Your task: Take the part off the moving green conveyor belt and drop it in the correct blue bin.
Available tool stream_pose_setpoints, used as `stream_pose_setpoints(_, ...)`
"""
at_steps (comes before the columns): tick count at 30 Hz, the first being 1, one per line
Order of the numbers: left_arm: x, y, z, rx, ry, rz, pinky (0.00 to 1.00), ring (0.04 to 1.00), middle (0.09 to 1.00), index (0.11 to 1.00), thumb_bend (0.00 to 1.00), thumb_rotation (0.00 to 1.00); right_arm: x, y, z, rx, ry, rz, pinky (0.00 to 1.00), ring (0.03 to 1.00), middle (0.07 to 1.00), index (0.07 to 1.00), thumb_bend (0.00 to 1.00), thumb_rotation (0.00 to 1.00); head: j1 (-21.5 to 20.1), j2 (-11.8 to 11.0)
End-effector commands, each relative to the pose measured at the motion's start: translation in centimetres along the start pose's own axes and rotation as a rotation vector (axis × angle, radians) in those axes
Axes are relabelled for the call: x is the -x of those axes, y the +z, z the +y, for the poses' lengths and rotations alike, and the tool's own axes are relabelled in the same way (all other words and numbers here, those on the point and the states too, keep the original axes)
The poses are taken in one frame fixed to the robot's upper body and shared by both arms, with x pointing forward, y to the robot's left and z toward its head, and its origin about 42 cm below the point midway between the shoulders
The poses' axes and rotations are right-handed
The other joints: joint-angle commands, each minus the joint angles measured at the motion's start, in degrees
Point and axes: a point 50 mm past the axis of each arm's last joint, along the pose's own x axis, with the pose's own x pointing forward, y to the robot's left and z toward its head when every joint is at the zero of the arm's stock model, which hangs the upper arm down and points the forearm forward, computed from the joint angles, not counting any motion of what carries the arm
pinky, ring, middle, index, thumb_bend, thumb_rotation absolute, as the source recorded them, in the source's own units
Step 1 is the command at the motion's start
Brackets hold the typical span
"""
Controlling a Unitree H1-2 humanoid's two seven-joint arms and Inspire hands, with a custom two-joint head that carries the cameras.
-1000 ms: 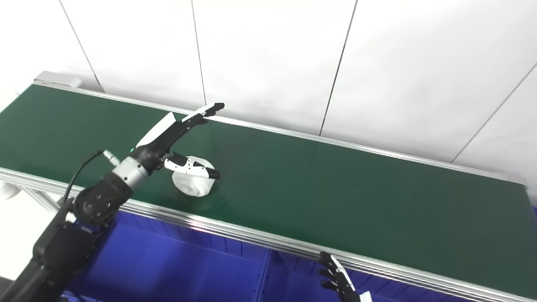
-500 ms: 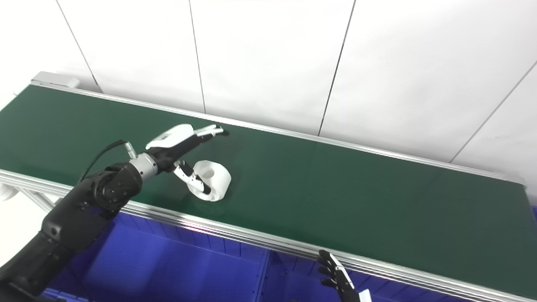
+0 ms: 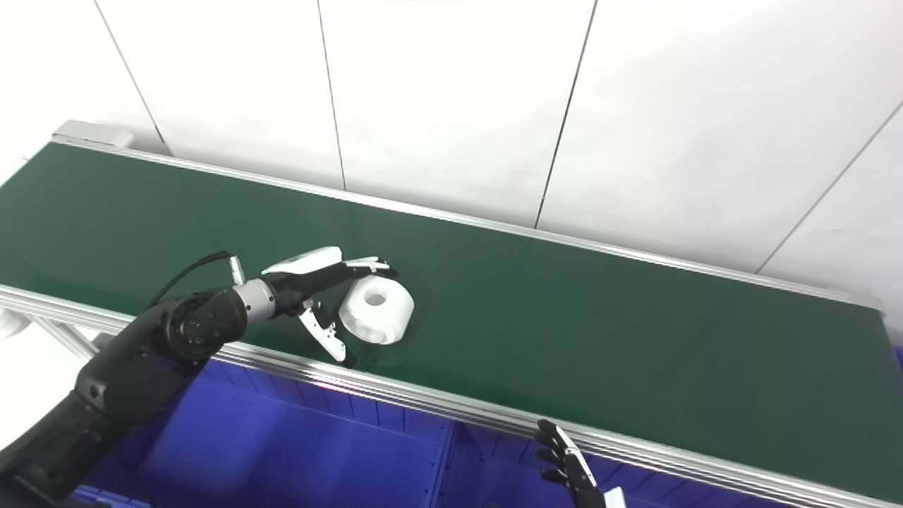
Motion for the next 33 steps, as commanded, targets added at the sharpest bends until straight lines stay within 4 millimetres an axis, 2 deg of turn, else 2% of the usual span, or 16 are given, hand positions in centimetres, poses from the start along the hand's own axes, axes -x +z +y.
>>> stream_pose_setpoints(1,-0.3,0.5,0.3,0.017,0.145,-0.084,0.6,0.648,0.623,0.692,0.63,0.0,-0.2,1.4,-0.3,-0.011,-0.029,-0.071,0.73,0.809,0.845,0.88,0.74,0.29,0.0,0.0)
stream_pose_setpoints(2,-0.4,0.4,0.1,0.017,0.172,-0.094,0.54,0.585,0.546,0.613,0.57,0.0,-0.2,1.4,-0.3,-0.011,-0.03,-0.071,0.73,0.809,0.845,0.88,0.74,0.29,0.0,0.0)
stream_pose_setpoints(3,-0.6,0.5,-0.3,0.02,0.214,-0.109,0.51,0.553,0.507,0.572,0.54,0.0,-0.2,1.4,-0.3,-0.009,-0.03,-0.071,0.73,0.809,0.845,0.88,0.74,0.29,0.0,0.1)
stream_pose_setpoints(6,-1.0,0.8,-1.0,0.036,0.3,-0.145,0.45,0.441,0.488,0.54,0.5,0.0,-0.1,1.5,-0.3,-0.006,-0.03,-0.068,0.73,0.808,0.846,0.882,0.74,0.3,0.1,0.1)
stream_pose_setpoints(15,-1.6,1.5,-1.4,0.087,0.423,-0.177,0.45,0.424,0.485,0.536,0.5,0.0,-0.1,1.6,-0.3,-0.009,-0.037,-0.065,0.73,0.806,0.843,0.881,0.74,0.32,0.1,0.5)
stream_pose_setpoints(22,-0.4,1.7,-1.2,0.096,0.485,-0.228,0.43,0.419,0.486,0.533,0.5,0.0,0.0,2.1,-0.1,-0.011,-0.042,-0.066,0.74,0.807,0.842,0.884,0.74,0.32,-0.6,2.1)
stream_pose_setpoints(28,4.5,1.9,-1.3,0.108,0.522,-0.342,0.44,0.427,0.486,0.534,0.5,0.0,0.3,2.9,0.2,-0.017,-0.046,-0.077,0.75,0.816,0.851,0.89,0.73,0.35,-4.6,5.7)
stream_pose_setpoints(31,7.4,1.6,-2.7,0.105,0.501,-0.373,0.46,0.439,0.492,0.521,0.5,0.0,0.5,3.2,0.4,-0.02,-0.043,-0.072,0.76,0.823,0.856,0.895,0.73,0.36,-7.9,6.3)
stream_pose_setpoints(33,8.9,1.3,-4.2,0.091,0.446,-0.374,0.43,0.427,0.484,0.533,0.5,0.0,0.5,3.4,0.7,-0.024,-0.043,-0.07,0.76,0.825,0.857,0.895,0.73,0.38,-9.5,7.0)
